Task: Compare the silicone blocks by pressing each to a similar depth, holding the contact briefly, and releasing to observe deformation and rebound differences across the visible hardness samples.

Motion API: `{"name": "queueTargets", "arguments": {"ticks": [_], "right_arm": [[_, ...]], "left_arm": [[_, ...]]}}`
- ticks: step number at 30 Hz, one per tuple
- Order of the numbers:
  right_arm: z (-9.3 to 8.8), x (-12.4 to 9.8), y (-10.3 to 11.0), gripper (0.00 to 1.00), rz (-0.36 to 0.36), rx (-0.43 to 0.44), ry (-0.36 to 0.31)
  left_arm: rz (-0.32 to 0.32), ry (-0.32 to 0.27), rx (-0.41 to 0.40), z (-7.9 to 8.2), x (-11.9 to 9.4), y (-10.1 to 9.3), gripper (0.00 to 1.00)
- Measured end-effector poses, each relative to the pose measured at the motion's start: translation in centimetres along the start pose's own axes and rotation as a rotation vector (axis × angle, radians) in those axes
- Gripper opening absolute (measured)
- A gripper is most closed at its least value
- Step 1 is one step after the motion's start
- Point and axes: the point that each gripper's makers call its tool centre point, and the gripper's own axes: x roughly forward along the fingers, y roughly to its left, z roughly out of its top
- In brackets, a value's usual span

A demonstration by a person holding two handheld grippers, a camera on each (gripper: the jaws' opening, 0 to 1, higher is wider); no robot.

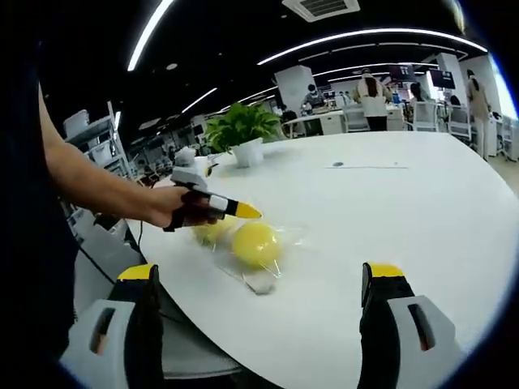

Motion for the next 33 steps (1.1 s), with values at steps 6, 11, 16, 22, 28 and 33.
{"name": "queueTargets", "arguments": {"ticks": [6, 11, 16, 22, 28, 33], "right_arm": [[0.1, 0.2, 0.3, 0.97, 0.002, -0.004, 0.010], [0.4, 0.4, 0.7, 0.97, 0.007, -0.006, 0.009], [0.5, 0.4, 0.7, 0.97, 0.003, -0.003, 0.001], [0.7, 0.8, 1.2, 0.97, 0.017, -0.020, 0.009], [1.5, 1.0, 0.4, 0.97, -0.019, -0.039, -0.010], [2.1, 1.0, 0.3, 0.97, -0.024, -0.072, -0.023]], "left_arm": [[0.121, 0.026, -0.072, -1.0, 0.8, 2.5, 0.00], [0.148, 0.030, -0.003, -1.0, 0.9, 2.8, 0.00], [0.167, 0.036, 0.033, -0.9, 0.8, 3.1, 0.03], [0.208, -0.013, 0.206, 1.5, -0.5, 3.9, 0.62], [0.048, -0.143, 0.340, 5.4, -3.7, -0.3, 0.89], [0.100, -0.166, 0.562, 6.6, -7.8, 0.9, 1.00]]}}
